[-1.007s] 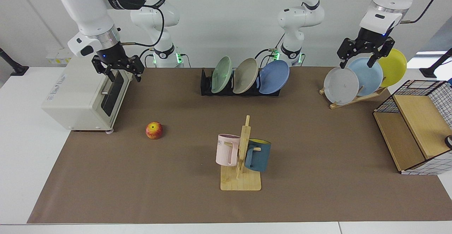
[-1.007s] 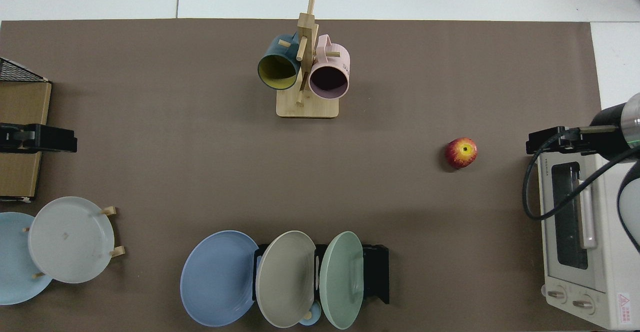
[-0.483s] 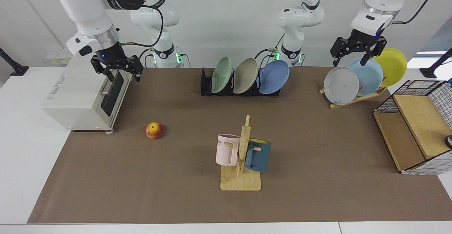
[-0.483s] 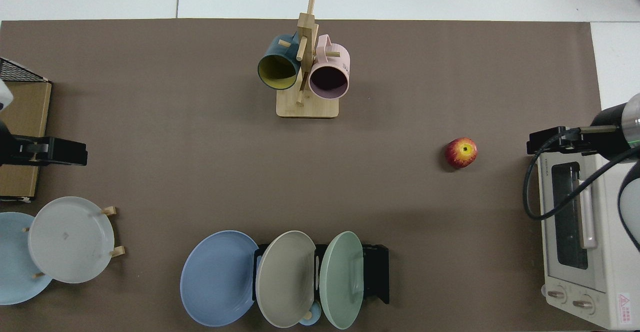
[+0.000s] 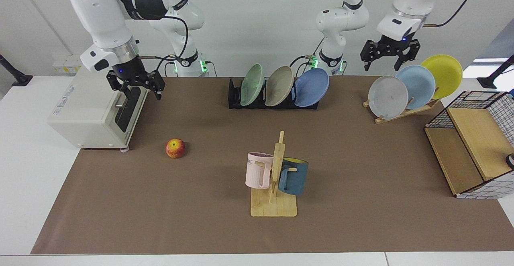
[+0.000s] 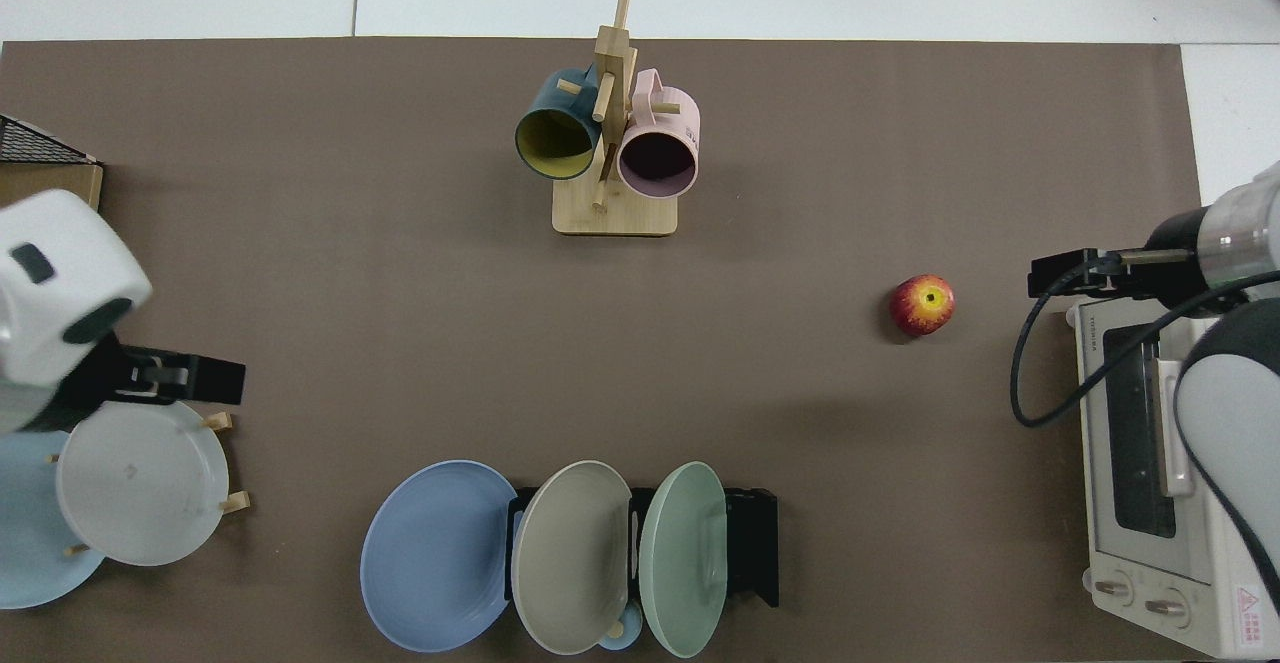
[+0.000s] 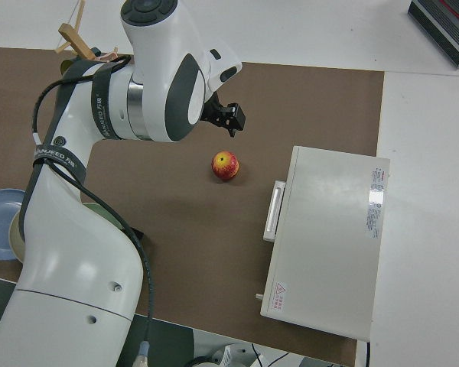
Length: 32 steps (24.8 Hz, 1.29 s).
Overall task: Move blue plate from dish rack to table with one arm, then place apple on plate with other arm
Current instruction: 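Reach the right gripper to the red apple while the left gripper reaches the rack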
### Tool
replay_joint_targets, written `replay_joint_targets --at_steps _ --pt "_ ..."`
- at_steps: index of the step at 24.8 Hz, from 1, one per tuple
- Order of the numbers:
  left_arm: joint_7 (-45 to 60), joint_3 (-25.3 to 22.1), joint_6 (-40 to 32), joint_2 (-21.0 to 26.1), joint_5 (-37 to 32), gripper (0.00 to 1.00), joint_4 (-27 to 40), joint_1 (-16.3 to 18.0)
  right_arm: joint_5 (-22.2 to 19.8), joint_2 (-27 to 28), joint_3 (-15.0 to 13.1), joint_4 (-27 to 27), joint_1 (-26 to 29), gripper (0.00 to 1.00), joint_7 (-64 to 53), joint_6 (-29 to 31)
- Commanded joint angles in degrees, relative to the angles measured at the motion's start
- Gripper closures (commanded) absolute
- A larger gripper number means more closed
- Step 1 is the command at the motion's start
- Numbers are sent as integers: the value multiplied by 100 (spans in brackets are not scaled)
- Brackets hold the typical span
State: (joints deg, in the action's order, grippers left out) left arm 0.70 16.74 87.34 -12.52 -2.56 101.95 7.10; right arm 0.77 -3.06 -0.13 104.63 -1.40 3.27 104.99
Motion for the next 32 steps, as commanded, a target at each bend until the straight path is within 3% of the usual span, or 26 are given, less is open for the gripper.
replay_joint_targets --at_steps 1,6,9,13,30,31,32 --pt "62 444 196 -865 -351 4 1054 2 -42 191 30 391 -150 0 77 601" --pt "271 952 512 -1646 -386 5 2020 -7 -42 525 30 628 -150 0 77 1145" --pt "1192 1374 687 -2008 -386 5 2679 -7 -50 604 30 1014 -150 0 69 1768" --pt "2275 1745 1206 -2070 -237 9 3164 -24 -59 885 30 1227 -159 0 77 2323" --pt "3164 1947 1672 -2193 238 10 3876 -24 -68 1949 30 1385 -282 0 253 3335" --pt "3164 1956 1699 -2202 255 11 3894 -24 -68 1993 22 1393 -282 4 279 3335" --pt "3164 1956 1760 -2193 273 11 3920 -24 -77 2002 30 1437 -274 28 271 3335"
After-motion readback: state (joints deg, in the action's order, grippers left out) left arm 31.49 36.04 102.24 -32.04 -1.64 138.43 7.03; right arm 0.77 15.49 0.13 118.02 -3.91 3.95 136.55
